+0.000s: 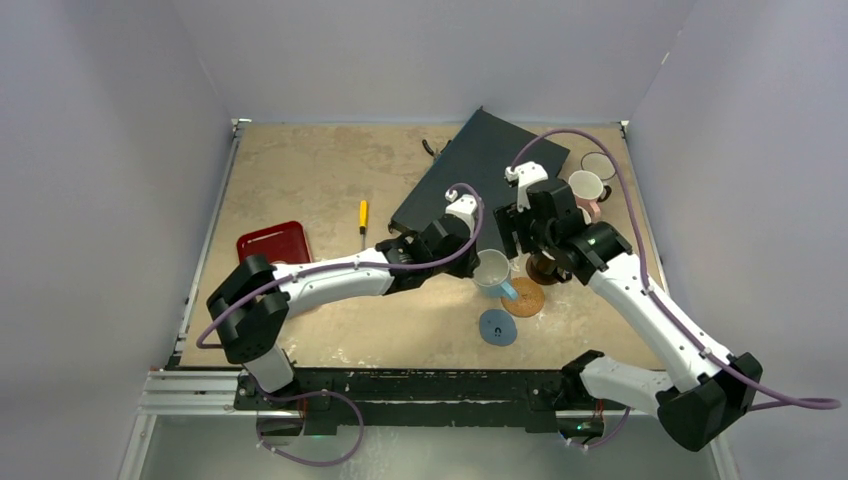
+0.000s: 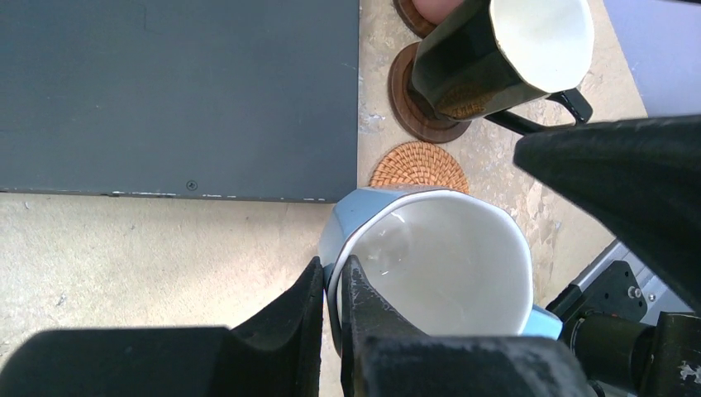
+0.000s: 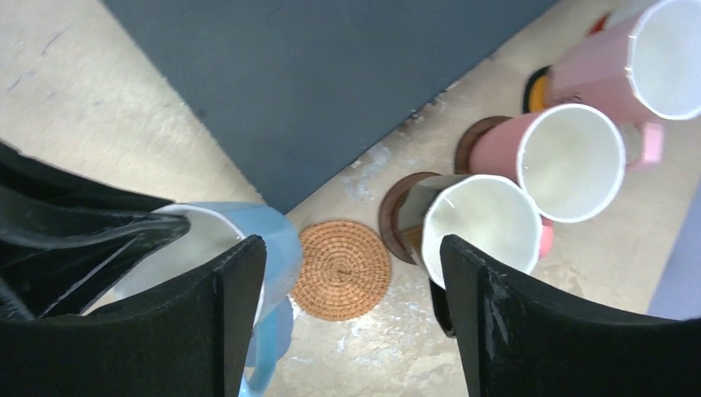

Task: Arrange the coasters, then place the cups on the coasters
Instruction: Place the cup on the coaster.

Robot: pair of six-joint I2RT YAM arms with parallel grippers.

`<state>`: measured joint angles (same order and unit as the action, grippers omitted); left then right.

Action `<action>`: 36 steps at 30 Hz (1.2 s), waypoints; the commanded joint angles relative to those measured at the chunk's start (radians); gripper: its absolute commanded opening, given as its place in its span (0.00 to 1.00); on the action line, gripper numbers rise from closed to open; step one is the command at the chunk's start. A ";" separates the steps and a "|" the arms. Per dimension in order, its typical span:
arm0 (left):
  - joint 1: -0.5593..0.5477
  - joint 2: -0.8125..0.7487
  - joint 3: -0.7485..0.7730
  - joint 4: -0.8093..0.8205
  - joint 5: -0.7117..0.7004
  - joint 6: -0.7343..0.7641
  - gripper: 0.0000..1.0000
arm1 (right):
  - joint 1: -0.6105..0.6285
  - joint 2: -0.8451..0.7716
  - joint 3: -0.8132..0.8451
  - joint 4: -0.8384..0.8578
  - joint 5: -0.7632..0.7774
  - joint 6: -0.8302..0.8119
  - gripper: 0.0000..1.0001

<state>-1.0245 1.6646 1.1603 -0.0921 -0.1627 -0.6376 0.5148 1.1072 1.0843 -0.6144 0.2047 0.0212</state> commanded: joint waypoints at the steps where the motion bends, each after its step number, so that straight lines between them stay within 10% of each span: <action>1: -0.006 -0.083 0.013 0.134 -0.017 0.001 0.00 | -0.010 -0.040 0.064 0.014 0.179 0.110 0.83; 15: -0.088 0.038 0.154 0.069 -0.041 0.030 0.00 | -0.263 -0.053 0.196 0.094 0.096 0.193 0.98; 36: -0.137 0.289 0.460 -0.058 -0.053 0.176 0.00 | -0.274 -0.157 0.215 0.115 0.111 0.193 0.98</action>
<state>-1.1606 1.9537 1.5188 -0.1974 -0.1963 -0.4816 0.2428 0.9688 1.2625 -0.5179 0.3187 0.2192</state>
